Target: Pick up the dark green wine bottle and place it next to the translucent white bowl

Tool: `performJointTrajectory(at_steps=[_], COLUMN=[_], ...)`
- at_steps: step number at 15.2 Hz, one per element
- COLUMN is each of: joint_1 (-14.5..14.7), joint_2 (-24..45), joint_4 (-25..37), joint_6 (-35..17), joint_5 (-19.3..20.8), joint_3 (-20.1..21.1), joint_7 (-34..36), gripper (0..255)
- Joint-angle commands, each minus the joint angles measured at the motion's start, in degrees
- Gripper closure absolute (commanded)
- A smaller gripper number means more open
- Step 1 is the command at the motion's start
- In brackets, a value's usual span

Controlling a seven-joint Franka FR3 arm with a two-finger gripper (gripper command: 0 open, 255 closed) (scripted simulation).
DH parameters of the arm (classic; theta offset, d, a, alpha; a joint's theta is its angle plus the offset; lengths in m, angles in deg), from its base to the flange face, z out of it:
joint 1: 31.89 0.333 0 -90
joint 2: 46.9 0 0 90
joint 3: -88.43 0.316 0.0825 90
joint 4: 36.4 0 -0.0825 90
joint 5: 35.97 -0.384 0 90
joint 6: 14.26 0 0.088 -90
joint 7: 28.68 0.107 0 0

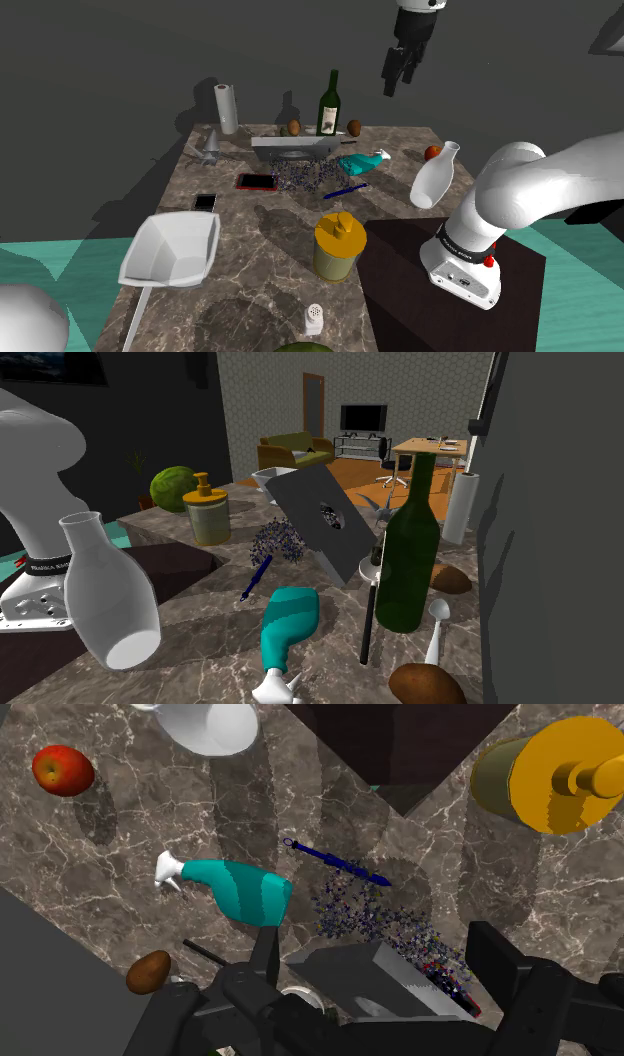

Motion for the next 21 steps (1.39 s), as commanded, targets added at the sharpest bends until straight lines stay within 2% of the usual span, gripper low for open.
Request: performJointTrajectory(at_steps=[1,7,12,17,21], joint_1=[0.00,-1.07,-1.52,-1.62,-1.80], joint_2=[0.00,8.41,16.89,26.33,34.48], joint_4=[0.00,2.01,5.93,11.87,18.07], joint_6=[0.00,-8.38,-14.58,-19.59,-22.46], joint_5=[0.00,3.04,3.93,3.01,0.83], joint_3=[0.00,-5.66,-9.99,-13.91,-16.56], joint_7=[0.00,-7.60,-13.87,-20.38,-25.89], gripper=[0,0,0,0,0])
